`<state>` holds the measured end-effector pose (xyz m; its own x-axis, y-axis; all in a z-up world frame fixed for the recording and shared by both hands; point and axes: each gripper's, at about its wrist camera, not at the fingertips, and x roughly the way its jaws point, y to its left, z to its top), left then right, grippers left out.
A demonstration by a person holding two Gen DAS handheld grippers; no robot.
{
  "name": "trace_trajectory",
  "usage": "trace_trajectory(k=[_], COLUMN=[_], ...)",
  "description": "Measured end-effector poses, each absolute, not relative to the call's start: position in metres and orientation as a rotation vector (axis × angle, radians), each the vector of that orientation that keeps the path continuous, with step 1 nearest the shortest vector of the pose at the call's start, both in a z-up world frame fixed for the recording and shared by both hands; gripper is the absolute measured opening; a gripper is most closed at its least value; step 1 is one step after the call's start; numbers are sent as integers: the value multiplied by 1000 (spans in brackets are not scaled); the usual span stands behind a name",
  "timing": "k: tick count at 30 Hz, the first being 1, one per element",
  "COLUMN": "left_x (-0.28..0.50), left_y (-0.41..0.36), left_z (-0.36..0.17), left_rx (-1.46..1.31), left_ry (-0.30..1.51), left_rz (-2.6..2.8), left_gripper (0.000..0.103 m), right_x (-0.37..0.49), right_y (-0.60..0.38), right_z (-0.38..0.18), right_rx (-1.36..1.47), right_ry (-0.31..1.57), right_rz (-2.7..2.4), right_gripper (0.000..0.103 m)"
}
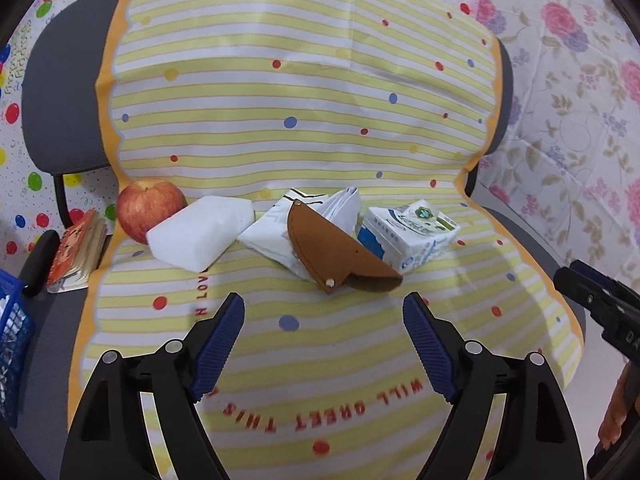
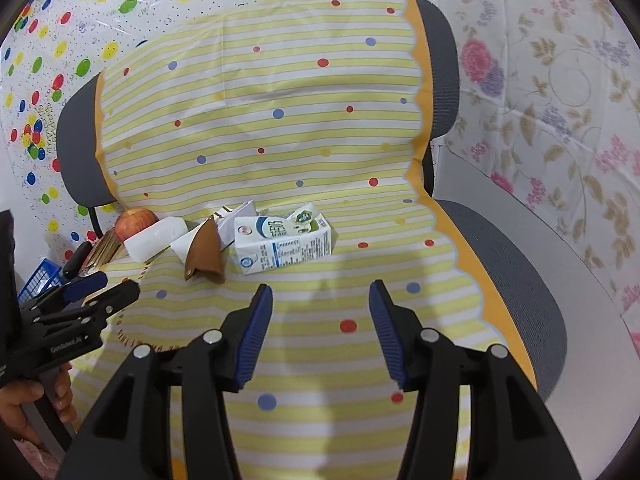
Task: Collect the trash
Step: 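Grasp the brown leather piece with the left tool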
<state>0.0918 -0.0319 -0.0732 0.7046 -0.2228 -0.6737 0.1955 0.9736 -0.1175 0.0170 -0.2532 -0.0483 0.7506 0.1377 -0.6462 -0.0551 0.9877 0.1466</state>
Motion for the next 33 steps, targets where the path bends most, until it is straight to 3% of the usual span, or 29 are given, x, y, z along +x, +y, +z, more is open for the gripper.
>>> trace_trajectory(k=[16,19,23,24,27,31,33], left_x=[182,181,162,157,144,137,140], left_y=[-72,-66,-44,-40,-25,-19,-22], left_z=[-113,-117,-117,-115,-111,-106,-106], left_rx=[-27,-27,-35,-40,-60,-47,-44], left_ry=[930,951,947,941,929,892,880], left_rz=[-170,-173,-208,-219,-235,-251,-265], left_gripper=[82,77,59,58,58,73,73], right_x=[61,62,59,59,58,57,57], right_y=[-270,-271,-272,-271,-271,-267,-264], right_z=[-64,-67,-70,-70,-74,-76,-76], right_rx=[140,145,148,150,159,166,168], right_ry=[740,742,746,746,751,754,753], right_rz=[92,93,95,94,96,107,117], right_gripper=[51,51,52,52,53,54,54])
